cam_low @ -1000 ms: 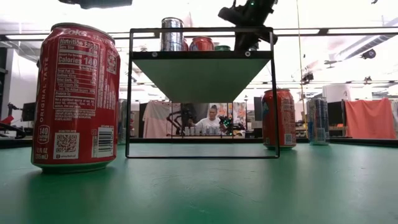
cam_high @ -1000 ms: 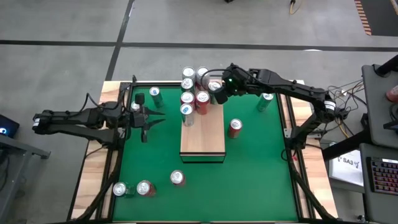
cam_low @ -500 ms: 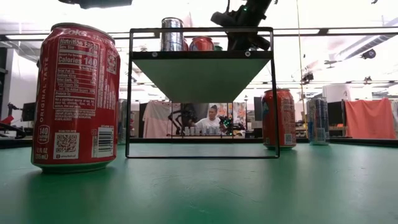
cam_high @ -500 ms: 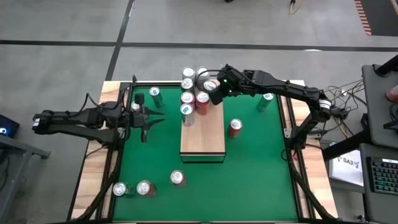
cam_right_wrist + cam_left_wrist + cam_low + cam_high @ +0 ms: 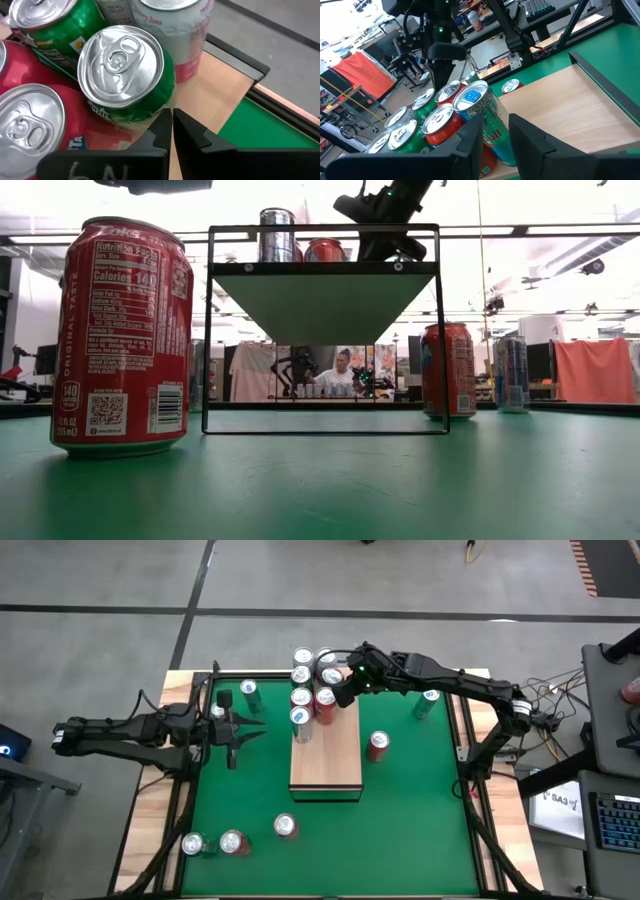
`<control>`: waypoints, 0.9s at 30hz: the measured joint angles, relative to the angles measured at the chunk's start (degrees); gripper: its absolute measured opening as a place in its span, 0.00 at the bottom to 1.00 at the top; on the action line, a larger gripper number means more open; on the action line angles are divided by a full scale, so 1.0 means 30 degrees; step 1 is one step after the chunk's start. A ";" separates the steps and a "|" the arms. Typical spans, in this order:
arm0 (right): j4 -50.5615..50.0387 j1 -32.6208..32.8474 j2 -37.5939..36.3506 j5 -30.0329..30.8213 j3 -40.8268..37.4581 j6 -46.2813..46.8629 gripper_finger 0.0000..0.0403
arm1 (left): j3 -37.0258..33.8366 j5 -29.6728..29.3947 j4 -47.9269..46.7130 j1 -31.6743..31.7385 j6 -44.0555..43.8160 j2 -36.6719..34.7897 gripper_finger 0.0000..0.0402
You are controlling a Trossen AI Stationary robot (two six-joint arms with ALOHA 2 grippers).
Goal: Place canned beverage on shelf
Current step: Put the green can on the shelf
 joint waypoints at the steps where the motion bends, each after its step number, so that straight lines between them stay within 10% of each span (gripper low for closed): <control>1: -0.0033 0.0000 0.0005 0.0000 0.0000 -0.0018 0.02 | 0.0000 0.0000 -0.0006 0.0000 0.0000 0.0000 0.19; 27: 0.2053 0.0000 -0.0068 0.0197 -0.0044 -0.0652 0.02 | -0.0386 0.0015 -0.0705 0.0000 0.1501 -0.1224 0.19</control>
